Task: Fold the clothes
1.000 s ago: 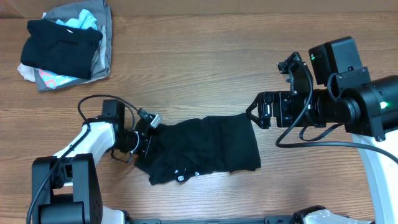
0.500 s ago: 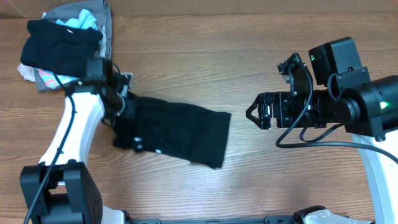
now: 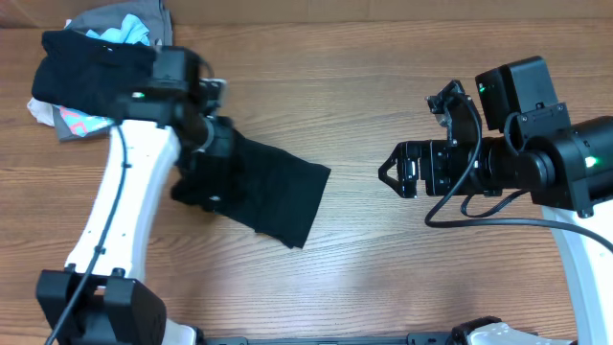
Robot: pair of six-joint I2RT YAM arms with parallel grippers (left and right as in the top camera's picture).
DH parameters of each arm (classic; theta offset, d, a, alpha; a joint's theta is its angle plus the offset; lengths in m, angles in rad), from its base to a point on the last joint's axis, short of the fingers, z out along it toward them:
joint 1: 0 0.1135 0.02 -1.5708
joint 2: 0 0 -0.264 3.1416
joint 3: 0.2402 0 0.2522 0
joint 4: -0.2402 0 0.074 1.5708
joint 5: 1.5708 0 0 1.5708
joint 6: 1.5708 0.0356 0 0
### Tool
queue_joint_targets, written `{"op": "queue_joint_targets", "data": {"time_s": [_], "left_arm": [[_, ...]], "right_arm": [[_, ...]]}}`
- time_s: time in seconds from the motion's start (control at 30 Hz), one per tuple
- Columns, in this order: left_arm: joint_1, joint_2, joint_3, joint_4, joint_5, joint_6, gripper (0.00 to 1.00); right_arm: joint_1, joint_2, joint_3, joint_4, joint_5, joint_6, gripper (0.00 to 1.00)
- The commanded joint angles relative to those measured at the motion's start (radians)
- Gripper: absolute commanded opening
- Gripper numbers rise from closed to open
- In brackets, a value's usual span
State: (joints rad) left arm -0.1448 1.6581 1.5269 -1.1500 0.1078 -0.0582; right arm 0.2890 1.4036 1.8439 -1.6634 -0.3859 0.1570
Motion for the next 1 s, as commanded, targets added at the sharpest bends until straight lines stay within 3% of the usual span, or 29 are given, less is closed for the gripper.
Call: {"op": "queue_joint_targets", "data": {"time_s": [0.0,0.13,0.27,0.43,0.83,0.9,0.97], "left_arm": [[-0.095,0.005,0.025,0.002,-0.015,-0.128,0.04],[-0.213,0.019,0.020,0.011,-0.037,-0.199,0.05],[-0.298,0.065,0.006,0.012,-0.121,-0.216,0.06],[-0.370,0.166,0.005,0.009,-0.118,-0.236,0.08],[-0.472,0.326,0.007,0.049,0.038,-0.237,0.17],[-0.479,0.325,0.021,0.069,0.077,-0.235,0.22],[-0.483,0.325,0.039,0.086,0.113,-0.234,0.36]], "right_arm": [[0.003,-0.001,0.001,-0.006,-0.005,-0.001,1.00],[0.003,-0.001,0.001,-0.025,-0.005,-0.001,1.00],[0.003,-0.001,0.001,-0.030,-0.005,-0.001,1.00],[0.003,-0.001,0.001,-0.030,-0.009,-0.001,1.00],[0.003,-0.001,0.001,-0.029,-0.010,-0.001,1.00],[0.003,-0.001,0.001,-0.029,-0.011,0.002,1.00],[0.003,-0.001,0.001,-0.028,-0.012,0.010,1.00]]}}
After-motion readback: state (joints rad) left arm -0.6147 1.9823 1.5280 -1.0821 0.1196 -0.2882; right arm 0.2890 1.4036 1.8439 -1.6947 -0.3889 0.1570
